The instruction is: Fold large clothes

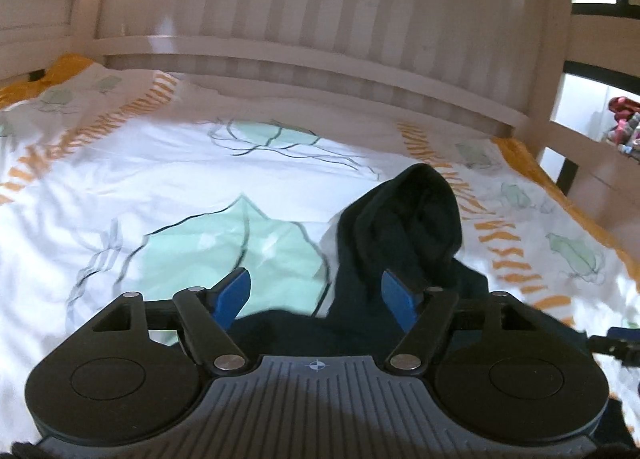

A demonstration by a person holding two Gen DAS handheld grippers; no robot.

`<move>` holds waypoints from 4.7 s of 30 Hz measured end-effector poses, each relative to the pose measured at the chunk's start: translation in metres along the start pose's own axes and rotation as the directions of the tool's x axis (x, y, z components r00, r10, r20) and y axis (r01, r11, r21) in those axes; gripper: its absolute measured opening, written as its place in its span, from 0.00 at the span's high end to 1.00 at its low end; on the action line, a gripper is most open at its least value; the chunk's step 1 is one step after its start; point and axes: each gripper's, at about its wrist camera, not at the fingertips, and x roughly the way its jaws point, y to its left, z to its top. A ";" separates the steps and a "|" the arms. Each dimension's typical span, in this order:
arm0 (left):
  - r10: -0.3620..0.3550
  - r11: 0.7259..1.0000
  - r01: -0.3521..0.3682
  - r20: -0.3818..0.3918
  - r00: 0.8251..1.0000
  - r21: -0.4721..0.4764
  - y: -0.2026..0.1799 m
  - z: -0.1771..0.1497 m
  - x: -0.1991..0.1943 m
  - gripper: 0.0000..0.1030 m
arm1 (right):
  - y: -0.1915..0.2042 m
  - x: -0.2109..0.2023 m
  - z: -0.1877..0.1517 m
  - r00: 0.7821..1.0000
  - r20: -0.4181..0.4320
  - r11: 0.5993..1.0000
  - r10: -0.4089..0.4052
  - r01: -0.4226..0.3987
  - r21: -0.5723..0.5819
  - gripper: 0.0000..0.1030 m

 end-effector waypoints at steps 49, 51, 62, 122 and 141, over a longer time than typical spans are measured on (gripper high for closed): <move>0.309 0.926 -0.300 -0.006 0.951 0.228 -0.009 0.020 0.189 0.20 | 0.104 0.174 0.076 0.997 -0.067 0.995 0.049 -0.055 -0.084 0.15; 0.289 0.952 -0.285 -0.023 0.957 0.109 0.010 0.027 0.184 0.20 | 0.106 0.182 0.077 0.996 -0.079 0.995 0.042 -0.048 -0.082 0.15; 0.215 0.969 -0.209 -0.032 0.976 0.129 0.031 0.020 0.182 0.18 | 0.094 0.195 0.082 0.976 0.035 0.934 -0.217 0.218 -0.283 0.14; 0.059 0.986 -0.030 -0.178 0.982 0.162 0.011 0.007 0.174 0.09 | 0.057 0.198 0.106 0.987 -0.083 0.983 0.136 -0.145 -0.113 0.60; 0.047 0.996 -0.031 -0.208 0.977 0.080 0.025 -0.017 0.187 0.02 | 0.054 0.181 0.112 0.977 0.014 0.972 0.211 -0.208 -0.104 0.36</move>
